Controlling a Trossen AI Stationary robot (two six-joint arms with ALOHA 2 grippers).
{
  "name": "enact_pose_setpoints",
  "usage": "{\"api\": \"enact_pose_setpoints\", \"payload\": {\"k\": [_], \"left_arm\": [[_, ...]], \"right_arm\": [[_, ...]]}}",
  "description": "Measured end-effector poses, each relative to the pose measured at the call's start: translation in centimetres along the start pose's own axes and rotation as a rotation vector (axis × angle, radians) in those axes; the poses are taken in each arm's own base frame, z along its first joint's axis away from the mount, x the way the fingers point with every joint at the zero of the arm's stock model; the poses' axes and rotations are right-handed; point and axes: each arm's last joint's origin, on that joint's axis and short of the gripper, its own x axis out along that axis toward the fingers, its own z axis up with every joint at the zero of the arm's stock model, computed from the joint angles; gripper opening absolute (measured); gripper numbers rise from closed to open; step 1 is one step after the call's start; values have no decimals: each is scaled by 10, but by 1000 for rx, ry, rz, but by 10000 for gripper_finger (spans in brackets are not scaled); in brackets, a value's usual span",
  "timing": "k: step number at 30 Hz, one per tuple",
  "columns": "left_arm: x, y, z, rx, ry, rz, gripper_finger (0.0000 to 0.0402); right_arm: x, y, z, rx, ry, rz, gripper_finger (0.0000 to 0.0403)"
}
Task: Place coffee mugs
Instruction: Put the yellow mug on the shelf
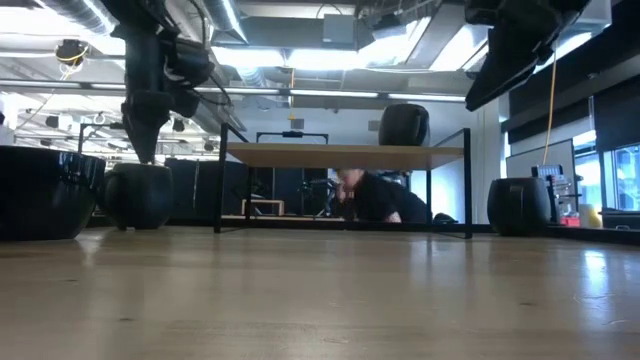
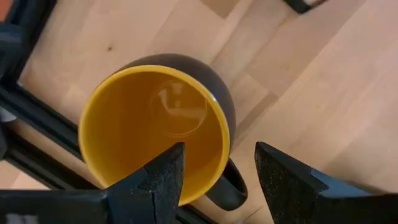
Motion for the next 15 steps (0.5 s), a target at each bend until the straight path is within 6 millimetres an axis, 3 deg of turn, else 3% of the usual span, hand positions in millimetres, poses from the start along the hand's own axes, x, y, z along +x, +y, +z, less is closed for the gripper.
{"api": "enact_pose_setpoints", "payload": {"k": [9,15], "left_arm": [[21,2,9,40,101,-4,183],[37,4,13,52,165,-20,141]], "right_arm": [[0,-1,-1,-15,6,-17,214],[0,-2,0,-25,-12,-52,214]]}}
